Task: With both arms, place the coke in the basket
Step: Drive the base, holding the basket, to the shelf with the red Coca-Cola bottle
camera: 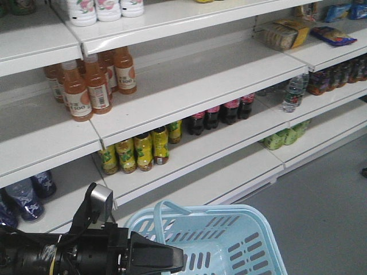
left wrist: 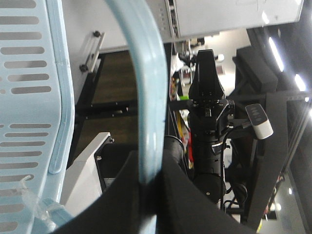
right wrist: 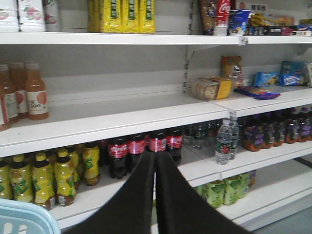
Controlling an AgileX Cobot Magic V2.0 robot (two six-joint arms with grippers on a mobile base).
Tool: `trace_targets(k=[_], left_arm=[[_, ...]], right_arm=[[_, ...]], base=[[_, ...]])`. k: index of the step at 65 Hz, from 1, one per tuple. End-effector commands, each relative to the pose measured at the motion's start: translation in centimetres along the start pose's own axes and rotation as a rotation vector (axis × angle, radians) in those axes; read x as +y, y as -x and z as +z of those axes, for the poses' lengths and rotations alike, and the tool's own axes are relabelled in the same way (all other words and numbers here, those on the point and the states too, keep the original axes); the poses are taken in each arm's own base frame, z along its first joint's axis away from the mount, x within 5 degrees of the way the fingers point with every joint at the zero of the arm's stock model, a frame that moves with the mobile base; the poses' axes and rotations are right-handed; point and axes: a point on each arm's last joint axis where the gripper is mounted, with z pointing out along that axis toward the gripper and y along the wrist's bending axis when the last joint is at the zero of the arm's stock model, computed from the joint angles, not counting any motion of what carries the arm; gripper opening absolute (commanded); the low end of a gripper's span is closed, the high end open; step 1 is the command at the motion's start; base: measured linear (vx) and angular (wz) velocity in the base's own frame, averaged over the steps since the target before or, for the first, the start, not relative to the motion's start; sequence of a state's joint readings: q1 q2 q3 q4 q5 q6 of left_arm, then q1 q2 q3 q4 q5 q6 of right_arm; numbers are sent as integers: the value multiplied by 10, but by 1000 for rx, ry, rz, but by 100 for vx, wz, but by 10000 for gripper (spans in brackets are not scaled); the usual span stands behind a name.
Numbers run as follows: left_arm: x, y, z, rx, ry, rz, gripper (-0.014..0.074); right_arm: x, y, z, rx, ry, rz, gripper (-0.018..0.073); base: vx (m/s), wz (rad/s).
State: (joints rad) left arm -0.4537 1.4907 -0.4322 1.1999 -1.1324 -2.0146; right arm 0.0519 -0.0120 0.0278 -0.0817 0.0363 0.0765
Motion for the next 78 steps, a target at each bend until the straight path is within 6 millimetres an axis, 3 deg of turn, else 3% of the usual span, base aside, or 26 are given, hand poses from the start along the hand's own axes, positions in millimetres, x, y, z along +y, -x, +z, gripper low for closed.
trace_targets(k=[1,78], left_arm=[[-33,-5,-4,54,-270,21,-8],[-33,-5,-4,54,-270,21,-8]], right_arm=[[0,2,-1,-69,3,-14,-5],[0,2,-1,-69,3,-14,-5]], base=[[-2,-46],[1,-45]])
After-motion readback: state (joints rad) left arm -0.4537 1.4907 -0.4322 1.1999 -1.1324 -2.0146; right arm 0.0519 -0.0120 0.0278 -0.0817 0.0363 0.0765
